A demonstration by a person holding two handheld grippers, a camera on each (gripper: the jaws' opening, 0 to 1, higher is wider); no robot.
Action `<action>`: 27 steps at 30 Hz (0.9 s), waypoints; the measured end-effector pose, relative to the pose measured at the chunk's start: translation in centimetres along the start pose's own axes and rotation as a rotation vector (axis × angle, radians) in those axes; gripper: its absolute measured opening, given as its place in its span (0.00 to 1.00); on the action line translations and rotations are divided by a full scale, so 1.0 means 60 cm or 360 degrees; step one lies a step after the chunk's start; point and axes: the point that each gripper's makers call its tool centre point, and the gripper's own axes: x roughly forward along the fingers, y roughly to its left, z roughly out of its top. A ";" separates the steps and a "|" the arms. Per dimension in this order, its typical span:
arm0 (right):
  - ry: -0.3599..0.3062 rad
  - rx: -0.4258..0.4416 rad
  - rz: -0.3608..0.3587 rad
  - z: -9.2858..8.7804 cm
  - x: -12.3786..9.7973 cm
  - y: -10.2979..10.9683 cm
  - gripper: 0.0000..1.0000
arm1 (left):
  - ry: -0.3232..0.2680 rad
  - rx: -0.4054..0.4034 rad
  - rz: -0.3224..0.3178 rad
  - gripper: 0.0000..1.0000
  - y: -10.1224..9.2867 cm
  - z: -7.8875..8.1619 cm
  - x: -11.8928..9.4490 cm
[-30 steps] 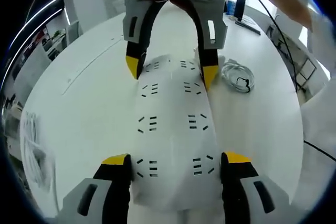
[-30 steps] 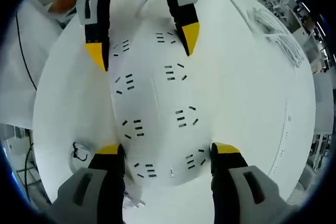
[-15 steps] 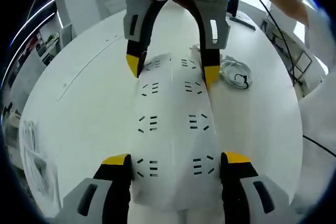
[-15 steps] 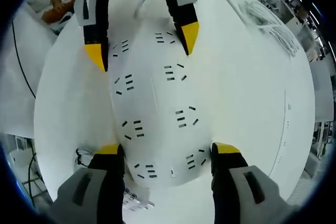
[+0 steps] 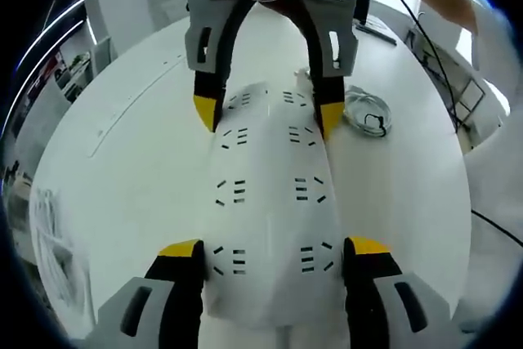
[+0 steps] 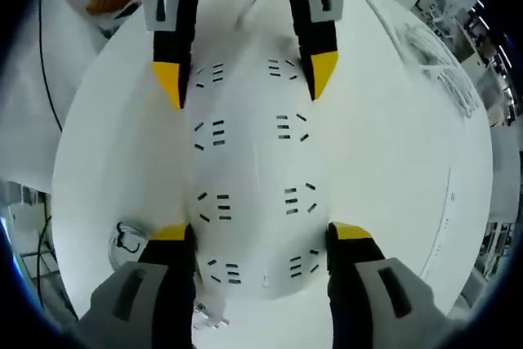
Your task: Straighten the power strip on the desk, plug the charger into it
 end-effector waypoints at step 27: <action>0.0027 0.0149 -0.0012 -0.005 0.001 0.006 0.64 | 0.0047 0.0088 -0.0043 0.70 0.009 -0.001 -0.002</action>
